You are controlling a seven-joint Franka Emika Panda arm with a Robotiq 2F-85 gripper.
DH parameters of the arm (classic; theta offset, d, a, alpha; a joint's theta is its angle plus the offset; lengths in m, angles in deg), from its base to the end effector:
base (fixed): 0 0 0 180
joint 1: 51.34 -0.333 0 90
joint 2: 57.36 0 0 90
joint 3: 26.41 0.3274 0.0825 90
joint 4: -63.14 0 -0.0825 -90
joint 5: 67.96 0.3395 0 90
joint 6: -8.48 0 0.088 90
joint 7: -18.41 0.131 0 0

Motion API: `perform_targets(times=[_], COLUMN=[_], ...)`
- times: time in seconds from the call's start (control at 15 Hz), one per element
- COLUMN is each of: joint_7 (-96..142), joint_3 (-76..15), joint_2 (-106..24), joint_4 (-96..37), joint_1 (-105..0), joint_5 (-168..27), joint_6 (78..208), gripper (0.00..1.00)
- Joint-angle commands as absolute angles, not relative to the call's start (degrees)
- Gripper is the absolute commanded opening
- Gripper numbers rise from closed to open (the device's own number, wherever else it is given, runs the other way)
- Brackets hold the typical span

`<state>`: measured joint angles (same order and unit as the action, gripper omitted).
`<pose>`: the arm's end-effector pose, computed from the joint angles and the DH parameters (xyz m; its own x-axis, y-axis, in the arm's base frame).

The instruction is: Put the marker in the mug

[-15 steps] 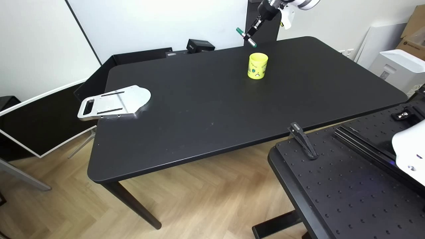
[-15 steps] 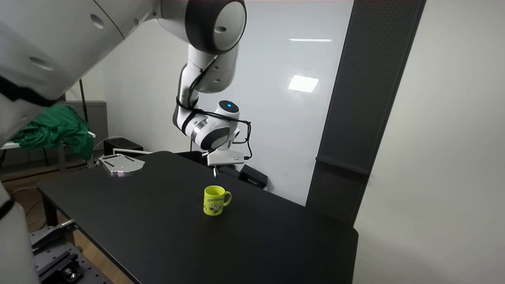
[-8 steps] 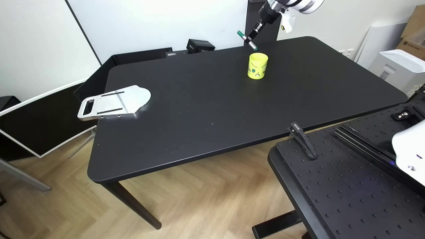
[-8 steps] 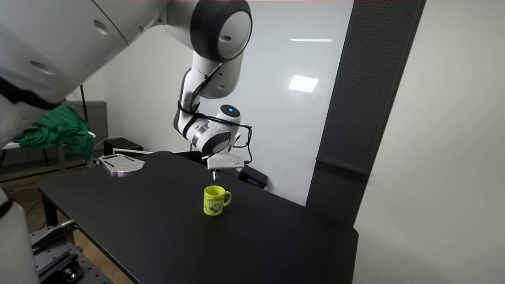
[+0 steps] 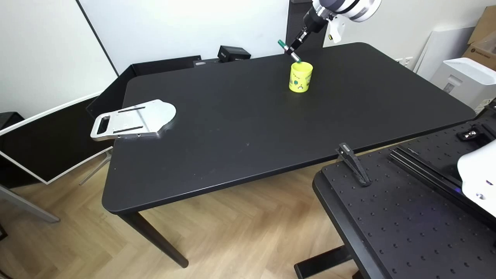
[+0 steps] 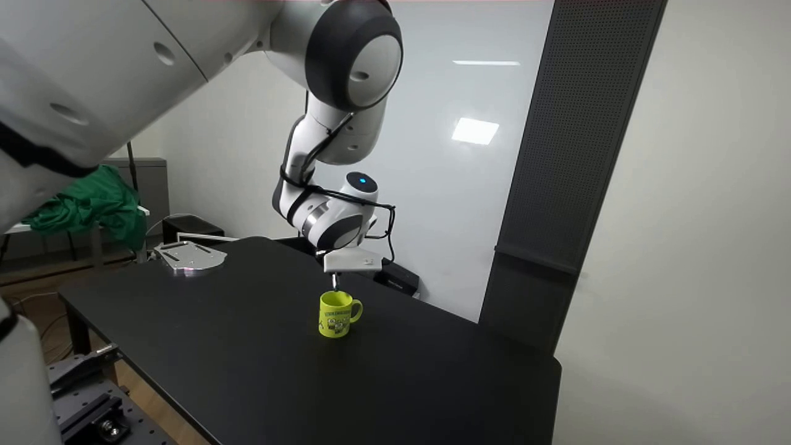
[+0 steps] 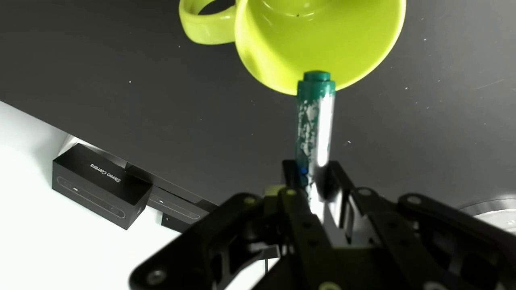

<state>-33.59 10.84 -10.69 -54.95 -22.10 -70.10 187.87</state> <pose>0.6080 0.0635 0.1744 0.5649 0.6184 0.5463 0.7362 -0.6767 0.0047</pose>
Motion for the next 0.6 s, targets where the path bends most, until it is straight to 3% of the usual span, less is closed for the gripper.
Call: perform_targets(times=[0.0, 0.53], joint_7=[-31.69, -31.03], joint_3=[14.12, 14.4], joint_2=[-7.26, -4.45], joint_4=[-55.68, -56.67], joint_1=[-18.15, -14.74], joint_5=[-72.89, -76.14], joint_6=[190.12, 191.09], gripper=[0.05, 0.05])
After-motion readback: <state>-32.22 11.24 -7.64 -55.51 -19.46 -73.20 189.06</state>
